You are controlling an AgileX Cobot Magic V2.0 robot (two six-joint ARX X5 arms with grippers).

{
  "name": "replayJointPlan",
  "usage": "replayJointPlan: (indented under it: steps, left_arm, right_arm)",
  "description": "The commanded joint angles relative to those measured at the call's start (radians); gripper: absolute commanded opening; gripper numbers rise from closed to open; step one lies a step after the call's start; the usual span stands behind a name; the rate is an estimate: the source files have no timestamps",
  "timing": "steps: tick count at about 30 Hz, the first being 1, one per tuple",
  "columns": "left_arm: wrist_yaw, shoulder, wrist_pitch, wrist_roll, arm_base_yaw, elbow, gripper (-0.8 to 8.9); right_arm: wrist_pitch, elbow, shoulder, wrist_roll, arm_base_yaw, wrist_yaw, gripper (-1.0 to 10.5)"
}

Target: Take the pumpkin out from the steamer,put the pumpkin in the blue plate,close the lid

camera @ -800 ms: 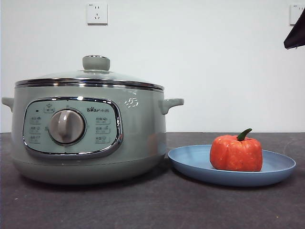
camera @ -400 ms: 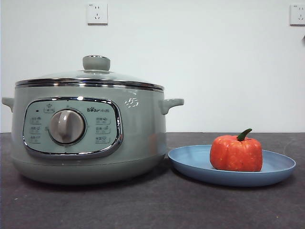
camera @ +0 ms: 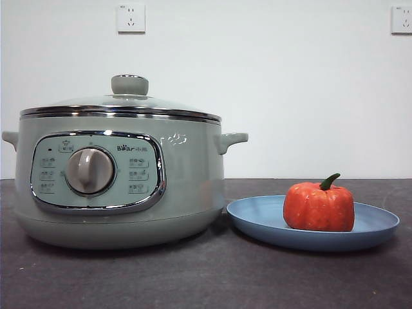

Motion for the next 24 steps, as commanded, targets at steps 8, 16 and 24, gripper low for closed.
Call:
replayJointPlan:
  steps: [8,16,24]
  left_arm:
    - [0.000,-0.003,-0.008,0.006,0.003,-0.011,-0.03]
    - [0.000,-0.003,-0.008,0.006,0.003,-0.011,-0.03]
    - [0.000,-0.003,-0.008,0.007,0.003,-0.011,-0.03]
  right_arm:
    - [-0.023,-0.167,-0.090,0.071,-0.002,-0.001,-0.2]
    - [-0.088,-0.166,-0.072,0.073,-0.002,0.006,-0.2]
    - [-0.088,-0.166,-0.071,0.073,-0.002,0.006,-0.2]
